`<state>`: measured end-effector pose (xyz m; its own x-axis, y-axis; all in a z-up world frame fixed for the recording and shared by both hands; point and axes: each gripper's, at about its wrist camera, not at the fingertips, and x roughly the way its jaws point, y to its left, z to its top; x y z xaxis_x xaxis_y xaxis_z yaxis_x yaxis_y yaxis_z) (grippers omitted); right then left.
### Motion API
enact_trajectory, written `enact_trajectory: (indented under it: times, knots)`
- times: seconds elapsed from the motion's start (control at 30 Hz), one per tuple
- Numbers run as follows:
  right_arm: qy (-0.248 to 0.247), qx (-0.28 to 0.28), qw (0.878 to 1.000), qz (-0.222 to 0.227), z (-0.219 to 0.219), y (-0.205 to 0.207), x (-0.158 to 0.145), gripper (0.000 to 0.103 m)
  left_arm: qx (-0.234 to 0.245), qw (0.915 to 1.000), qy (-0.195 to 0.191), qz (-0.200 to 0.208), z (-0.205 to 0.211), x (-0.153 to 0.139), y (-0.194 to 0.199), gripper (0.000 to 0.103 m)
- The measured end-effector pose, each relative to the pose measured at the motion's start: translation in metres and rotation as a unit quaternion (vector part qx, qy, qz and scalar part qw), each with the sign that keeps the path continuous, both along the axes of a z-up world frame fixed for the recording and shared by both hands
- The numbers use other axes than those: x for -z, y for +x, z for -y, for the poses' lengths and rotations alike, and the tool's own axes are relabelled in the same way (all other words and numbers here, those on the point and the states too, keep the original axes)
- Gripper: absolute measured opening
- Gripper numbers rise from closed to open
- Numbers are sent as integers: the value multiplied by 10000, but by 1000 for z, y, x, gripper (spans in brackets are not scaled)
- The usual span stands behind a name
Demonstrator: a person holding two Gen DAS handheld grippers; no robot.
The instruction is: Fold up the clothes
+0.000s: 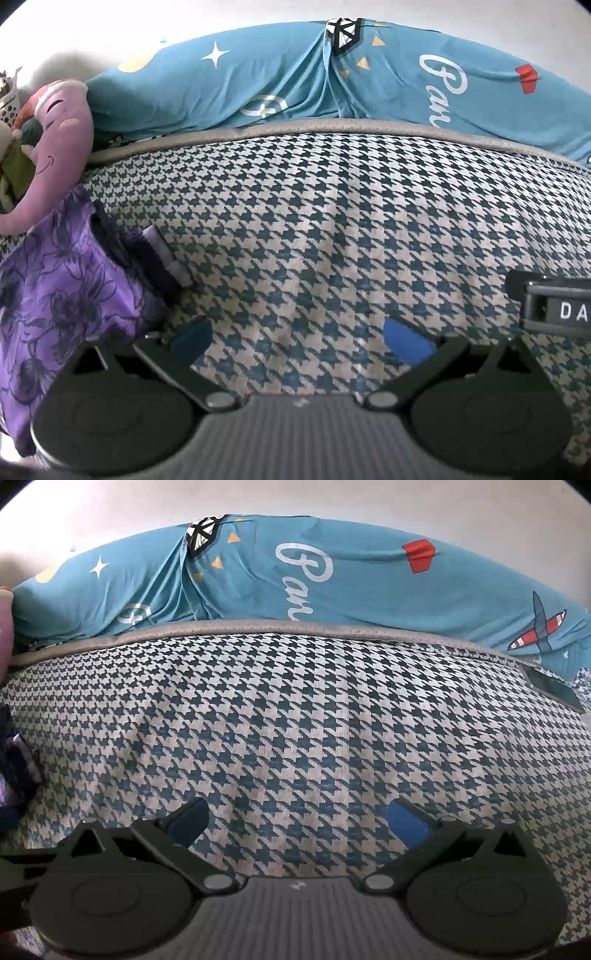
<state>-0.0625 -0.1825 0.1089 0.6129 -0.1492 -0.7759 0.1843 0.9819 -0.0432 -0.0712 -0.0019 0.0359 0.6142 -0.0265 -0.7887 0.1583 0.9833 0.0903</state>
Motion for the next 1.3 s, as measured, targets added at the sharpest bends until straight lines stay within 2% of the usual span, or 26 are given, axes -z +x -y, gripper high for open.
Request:
enact_trajectory:
  times: [0.27,0.47,0.63,0.73,0.8,1.0,1.1,1.3]
  knots:
    - [31,-27,10000,23,-1,3,2,103,53,9999,10,140,-5,-1,1,103]
    - [168,123,9997,155,7,17,19,103,-58,9995,-107,309,-21,-9,9,103]
    - [-56,66,9992,380,15,31,38,103,-214,9971,291,670,-36,-15,12,103]
    - [-373,23,9975,594,19,36,44,103,-397,9958,299,767,-55,-21,17,103]
    - [-502,41,9961,731,22,37,46,103,-523,9953,141,807,-72,-27,20,103]
    - [-254,91,9958,869,32,45,56,103,-1026,9897,-40,1001,-125,-45,28,103]
    - [-162,86,9967,788,37,51,66,103,-1373,9842,32,1121,-158,-54,29,103]
    - [-181,55,9950,982,39,48,73,103,-2031,9740,25,999,-220,-56,32,103]
